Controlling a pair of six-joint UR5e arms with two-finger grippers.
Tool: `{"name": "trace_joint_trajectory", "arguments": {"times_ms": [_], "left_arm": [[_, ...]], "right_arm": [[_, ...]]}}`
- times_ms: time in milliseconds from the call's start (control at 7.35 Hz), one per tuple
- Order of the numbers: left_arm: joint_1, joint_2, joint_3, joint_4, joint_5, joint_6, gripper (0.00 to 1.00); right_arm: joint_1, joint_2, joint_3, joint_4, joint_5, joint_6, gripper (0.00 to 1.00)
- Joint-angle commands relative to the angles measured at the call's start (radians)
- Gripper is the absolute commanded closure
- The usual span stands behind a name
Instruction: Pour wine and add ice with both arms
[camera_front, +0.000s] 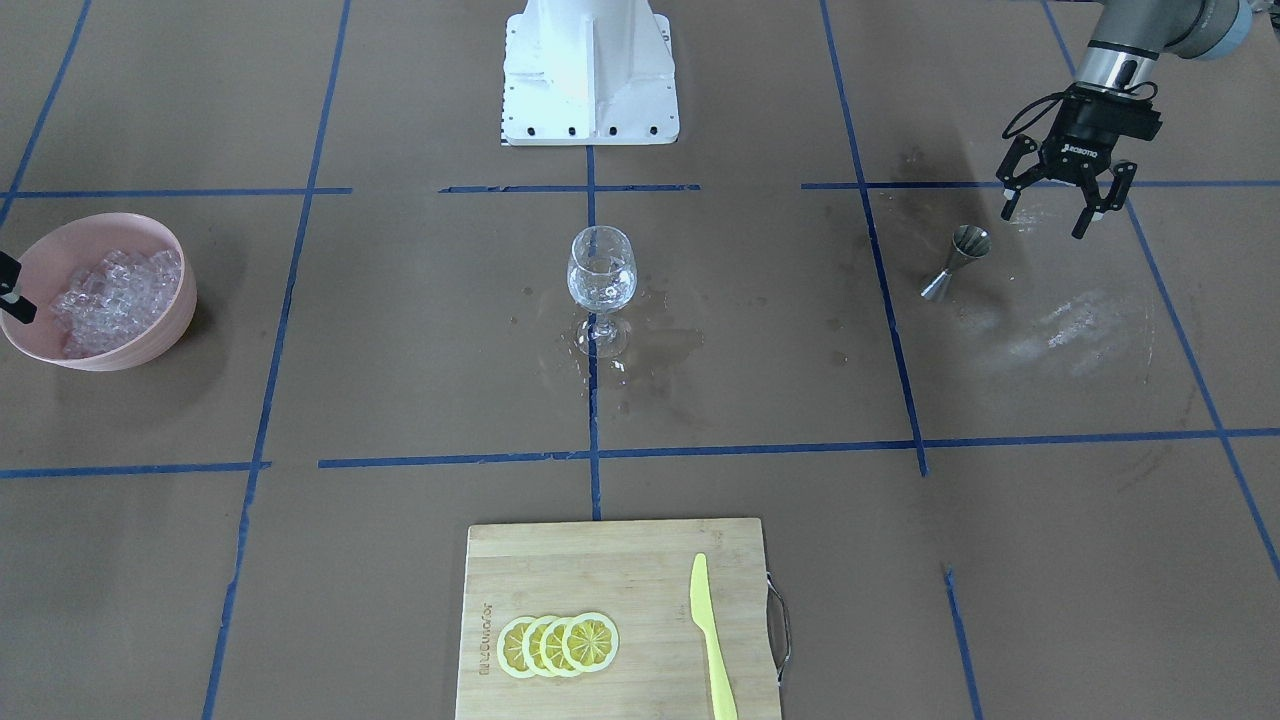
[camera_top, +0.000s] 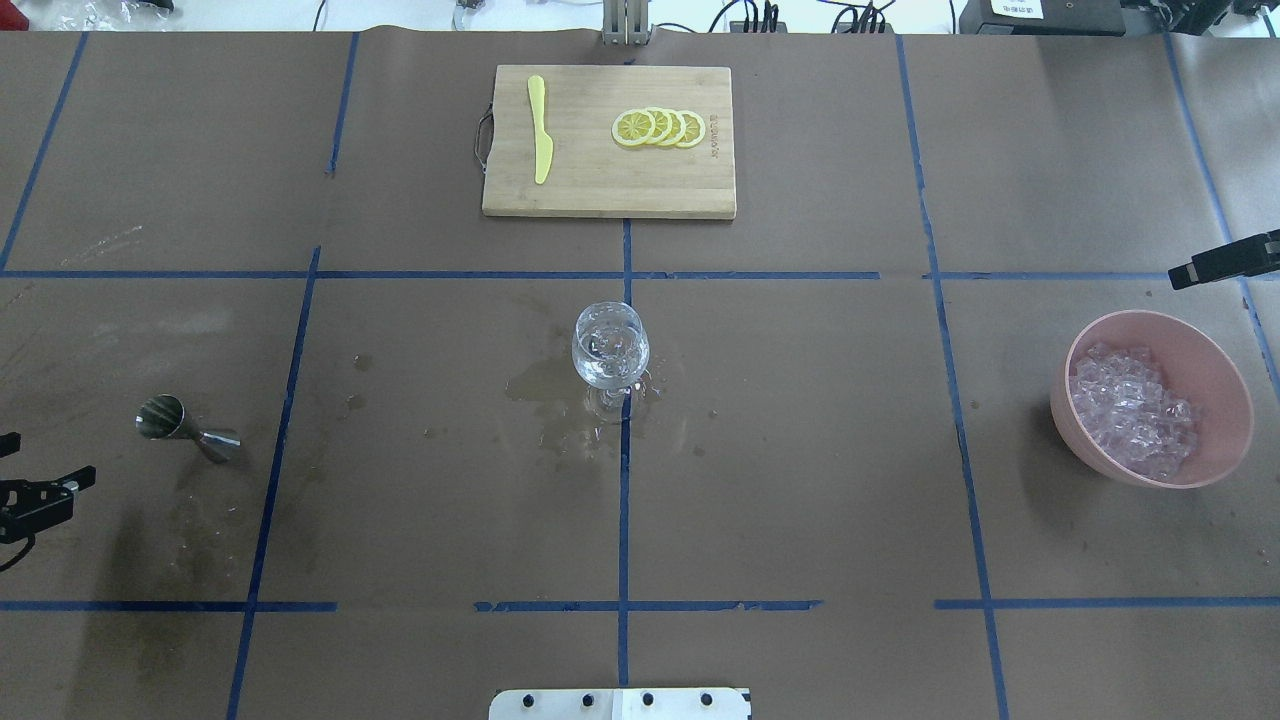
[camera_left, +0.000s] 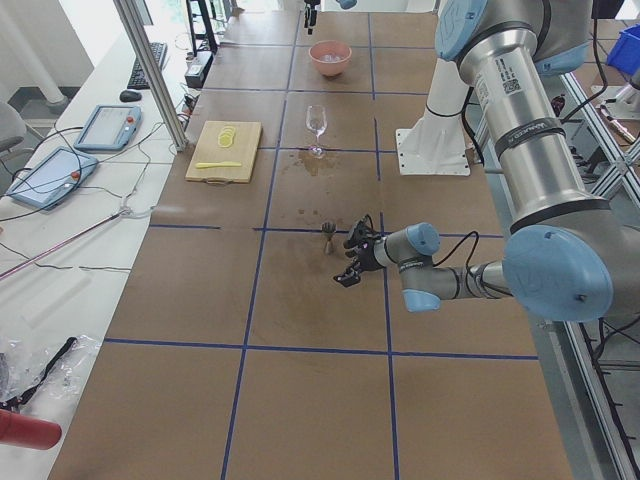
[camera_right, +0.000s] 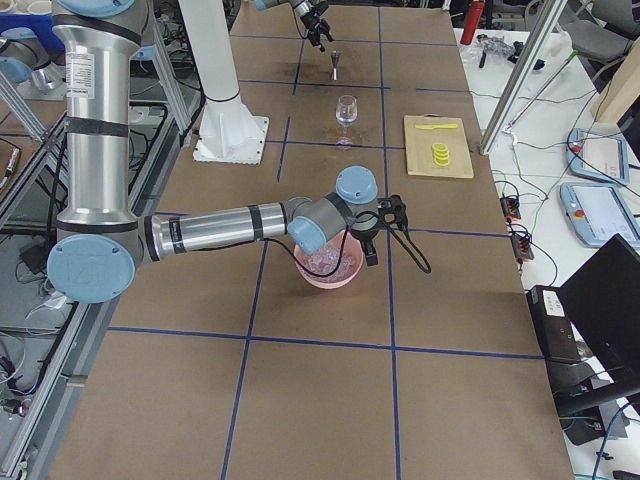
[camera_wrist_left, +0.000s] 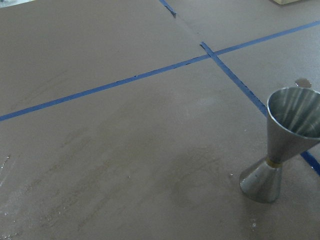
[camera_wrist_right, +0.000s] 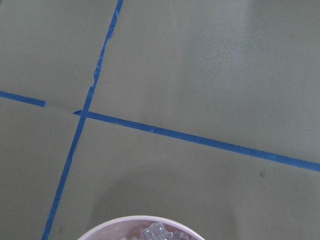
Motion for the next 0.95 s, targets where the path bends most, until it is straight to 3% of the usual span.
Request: {"name": "trace_joint_trajectory", "arguments": {"times_ms": [0, 272, 408, 544, 816], "left_arm": [[-0.258, -0.058, 0.006, 0.004, -0.248, 0.178, 0.00], [-0.497, -0.085, 0.018, 0.032, -0.543, 0.233, 0.00], [-0.618, -0.117, 0.021, 0.143, -0.660, 0.240, 0.00], [-0.680, -0.142, 0.021, 0.195, -0.699, 0.246, 0.00], [-0.685, -0.147, 0.018, 0.194, -0.694, 0.249, 0.00]], "right_arm": [[-0.023, -0.046, 0.029, 0.022, 0.005, 0.002, 0.00], [-0.127, -0.064, 0.030, 0.073, -0.016, 0.124, 0.00], [-0.166, -0.078, 0.029, 0.074, -0.044, 0.132, 0.00], [-0.216, -0.089, 0.023, 0.073, -0.094, 0.148, 0.00], [-0.243, -0.129, 0.026, 0.076, -0.101, 0.152, 0.03]]}}
